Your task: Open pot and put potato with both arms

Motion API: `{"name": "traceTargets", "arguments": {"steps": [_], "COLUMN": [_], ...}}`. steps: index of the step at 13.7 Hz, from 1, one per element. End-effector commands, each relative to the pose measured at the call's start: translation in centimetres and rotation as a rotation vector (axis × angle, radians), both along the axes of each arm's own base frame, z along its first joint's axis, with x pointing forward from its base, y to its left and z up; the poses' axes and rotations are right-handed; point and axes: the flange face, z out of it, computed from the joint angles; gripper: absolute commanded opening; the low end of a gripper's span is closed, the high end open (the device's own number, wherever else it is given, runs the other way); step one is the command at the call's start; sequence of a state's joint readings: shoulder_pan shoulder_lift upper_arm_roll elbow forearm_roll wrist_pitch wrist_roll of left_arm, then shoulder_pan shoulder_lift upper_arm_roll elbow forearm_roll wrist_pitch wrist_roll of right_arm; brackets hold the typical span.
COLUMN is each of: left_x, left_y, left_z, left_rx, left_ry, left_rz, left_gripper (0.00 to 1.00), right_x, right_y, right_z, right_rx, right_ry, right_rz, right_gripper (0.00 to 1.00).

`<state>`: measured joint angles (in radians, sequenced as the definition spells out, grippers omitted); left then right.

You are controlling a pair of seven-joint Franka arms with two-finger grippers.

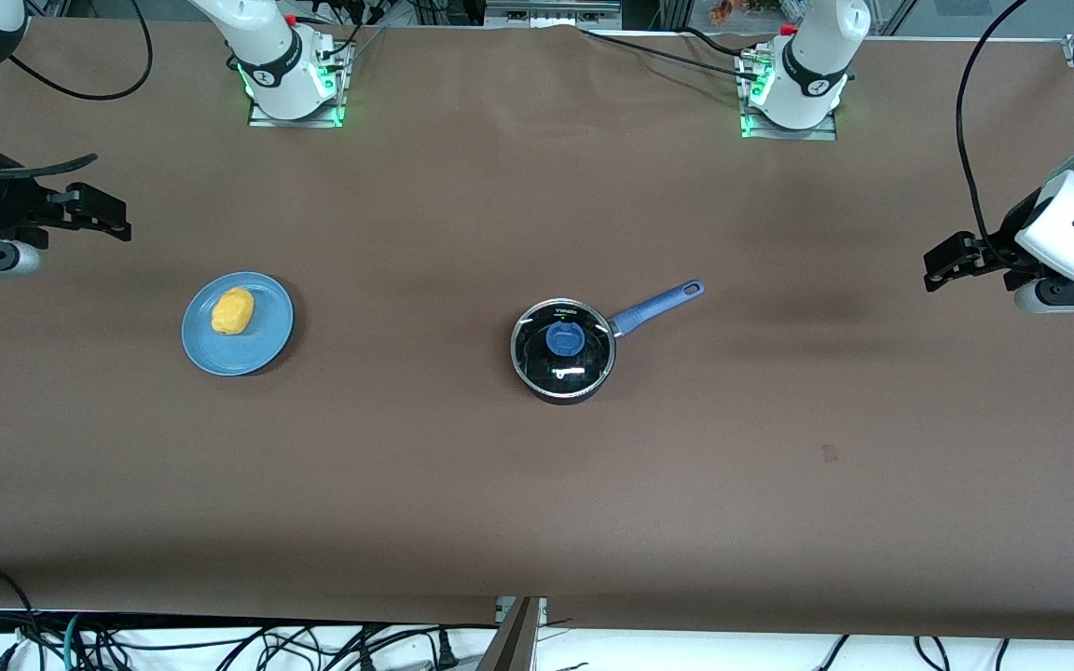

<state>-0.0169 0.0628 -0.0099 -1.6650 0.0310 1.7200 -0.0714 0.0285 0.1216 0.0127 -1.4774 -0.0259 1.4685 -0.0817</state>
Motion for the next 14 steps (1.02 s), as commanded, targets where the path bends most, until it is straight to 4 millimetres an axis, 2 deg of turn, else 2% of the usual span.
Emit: {"name": "traceTargets", "arguments": {"steps": [1, 14], "left_x": [-0.15, -0.81], "left_y": [0.04, -0.66], "left_z": [0.56, 0.46], "left_rx": [-0.019, -0.02], "left_ry": [0.023, 0.073], "left_rz": [0.005, 0.028], "left_gripper": [1.0, 1.0], "right_x": [0.19, 0.22], "right_y": [-0.16, -0.49], "right_z": [0.52, 0.53], "right_rx": [-0.003, -0.002], "right_ry": [-0.006, -0.008], "right_rz": [0.003, -0.005], "right_gripper": [1.0, 1.0]}}
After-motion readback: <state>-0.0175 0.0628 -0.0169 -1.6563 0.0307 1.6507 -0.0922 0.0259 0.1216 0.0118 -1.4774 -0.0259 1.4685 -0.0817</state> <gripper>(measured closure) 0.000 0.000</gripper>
